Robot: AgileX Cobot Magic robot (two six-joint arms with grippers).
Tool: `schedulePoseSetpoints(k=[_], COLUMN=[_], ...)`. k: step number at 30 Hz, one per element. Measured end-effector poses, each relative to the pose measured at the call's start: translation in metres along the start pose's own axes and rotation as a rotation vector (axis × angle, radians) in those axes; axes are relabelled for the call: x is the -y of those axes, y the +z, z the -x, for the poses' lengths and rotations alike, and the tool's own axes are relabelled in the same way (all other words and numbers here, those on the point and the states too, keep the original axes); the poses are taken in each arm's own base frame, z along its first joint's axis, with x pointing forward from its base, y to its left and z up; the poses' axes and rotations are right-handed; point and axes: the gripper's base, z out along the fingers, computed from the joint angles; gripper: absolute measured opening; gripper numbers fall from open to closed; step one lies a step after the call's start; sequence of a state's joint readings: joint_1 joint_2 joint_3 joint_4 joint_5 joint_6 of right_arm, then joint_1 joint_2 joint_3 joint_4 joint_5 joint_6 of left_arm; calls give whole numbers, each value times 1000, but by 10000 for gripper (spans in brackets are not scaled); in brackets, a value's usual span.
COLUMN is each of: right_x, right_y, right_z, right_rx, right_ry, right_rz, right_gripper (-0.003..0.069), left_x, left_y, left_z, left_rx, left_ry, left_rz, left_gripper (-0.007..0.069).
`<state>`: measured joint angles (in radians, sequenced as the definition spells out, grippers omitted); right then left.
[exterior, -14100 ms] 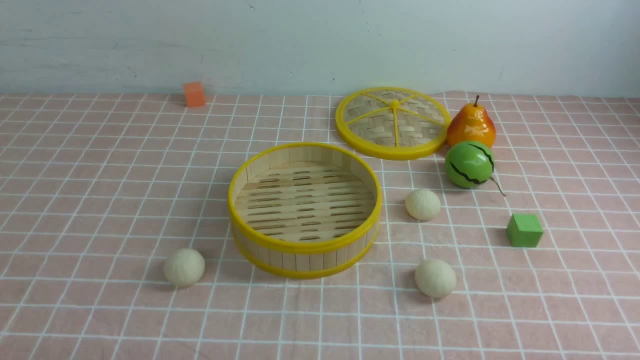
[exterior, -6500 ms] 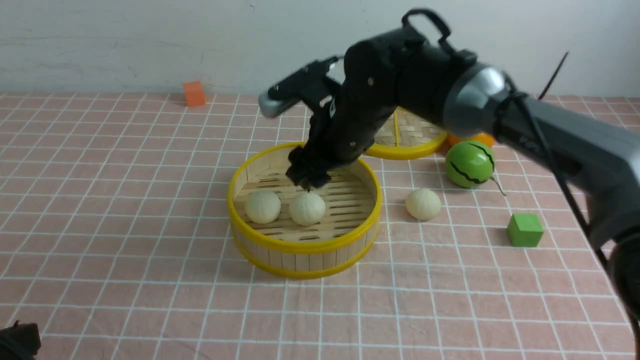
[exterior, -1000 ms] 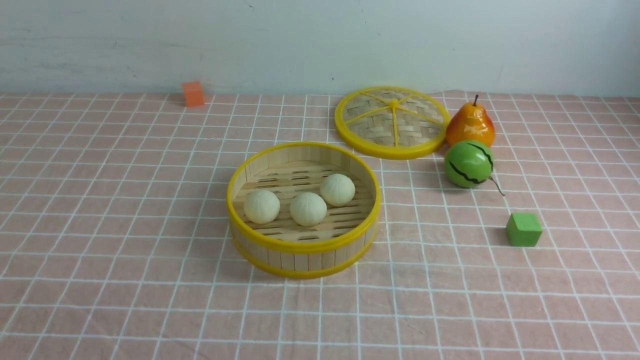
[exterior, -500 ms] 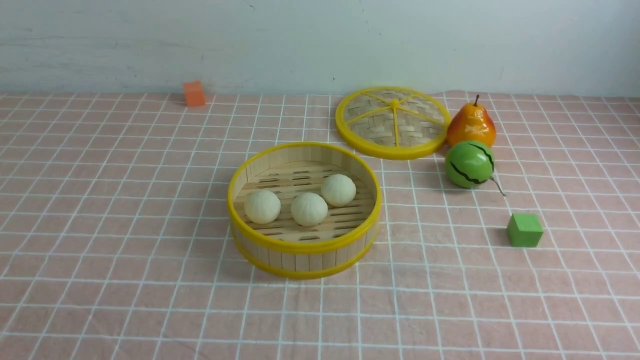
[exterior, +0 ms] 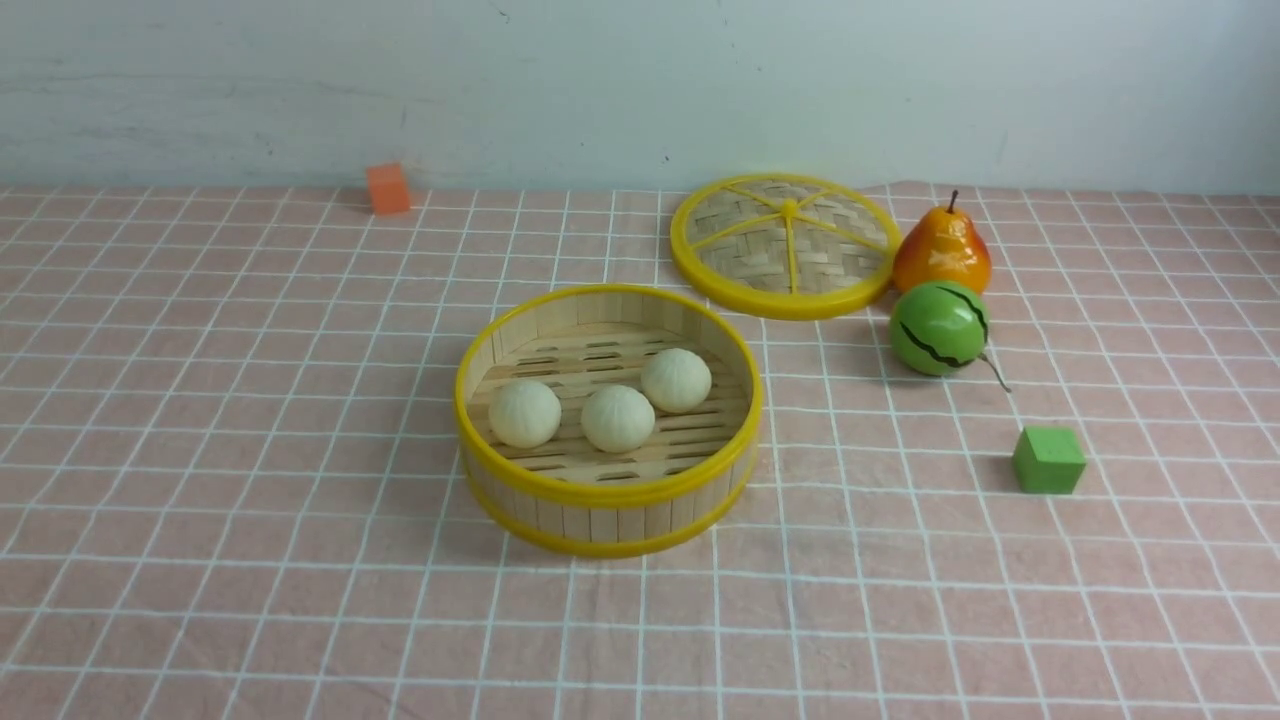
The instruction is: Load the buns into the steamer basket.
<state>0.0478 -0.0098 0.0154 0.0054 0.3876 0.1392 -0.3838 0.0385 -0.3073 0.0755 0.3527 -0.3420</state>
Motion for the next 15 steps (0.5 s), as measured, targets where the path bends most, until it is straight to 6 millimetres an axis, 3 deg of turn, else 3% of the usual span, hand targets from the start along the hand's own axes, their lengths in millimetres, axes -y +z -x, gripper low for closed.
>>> schedulePoseSetpoints(k=[11, 15], right_x=[0, 0], right_y=[0, 0], right_z=[0, 0], right_rx=[0, 0], right_ry=[0, 1], right_rz=[0, -2], right_gripper=[74, 76], left_x=[-1, -11], left_y=[0, 2], left_z=[-2, -21], left_rx=[9, 30], left_ry=[4, 70], left_rz=[-1, 113], left_gripper=[92, 85])
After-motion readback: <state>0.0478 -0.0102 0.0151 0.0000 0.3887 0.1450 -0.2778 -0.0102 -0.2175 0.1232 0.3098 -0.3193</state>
